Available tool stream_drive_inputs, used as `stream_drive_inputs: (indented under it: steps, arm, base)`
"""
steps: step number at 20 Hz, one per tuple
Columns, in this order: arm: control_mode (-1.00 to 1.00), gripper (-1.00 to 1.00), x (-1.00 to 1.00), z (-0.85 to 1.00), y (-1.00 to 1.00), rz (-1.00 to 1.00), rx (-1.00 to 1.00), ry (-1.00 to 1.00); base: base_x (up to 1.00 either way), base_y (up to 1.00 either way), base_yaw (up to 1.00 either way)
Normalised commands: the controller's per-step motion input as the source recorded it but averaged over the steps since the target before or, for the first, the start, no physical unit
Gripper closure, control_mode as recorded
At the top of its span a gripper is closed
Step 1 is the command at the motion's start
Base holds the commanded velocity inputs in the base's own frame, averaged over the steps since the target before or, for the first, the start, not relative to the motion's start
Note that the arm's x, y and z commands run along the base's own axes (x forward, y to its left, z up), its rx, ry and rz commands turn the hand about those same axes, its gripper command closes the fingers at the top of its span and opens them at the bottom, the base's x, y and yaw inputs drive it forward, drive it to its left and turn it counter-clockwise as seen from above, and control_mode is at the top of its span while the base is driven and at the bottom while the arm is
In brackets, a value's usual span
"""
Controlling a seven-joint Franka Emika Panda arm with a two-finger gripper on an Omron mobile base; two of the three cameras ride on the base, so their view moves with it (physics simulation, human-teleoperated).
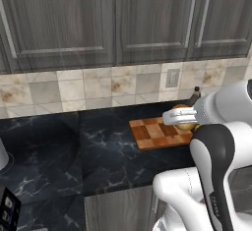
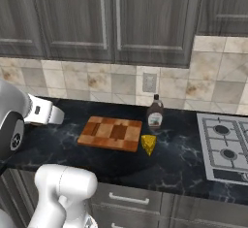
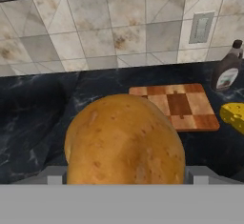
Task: Retrieve the reheated potato from the microwave, then place the potato, cheese, and condiment on the cutting board.
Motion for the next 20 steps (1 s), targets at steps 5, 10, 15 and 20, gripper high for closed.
stream_drive_inputs:
  steps: [5,10,15,20]
  arm:
    - [1.00,1.00,0.00,0.00,0.00,0.00,0.00,0.00]
    - [1.00,1.00,0.00,0.00,0.00,0.00,0.00,0.00]
    - [1.00,1.00,0.00,0.00,0.00,0.00,0.00,0.00]
    - [-1.00,1.00,0.00,0.00,0.00,0.00,0.00,0.00]
  base:
    - [0.00,0.00,0.00]
    - [0.00,0.00,0.00]
    - [0.00,0.00,0.00]
    - [0.00,0.00,0.00]
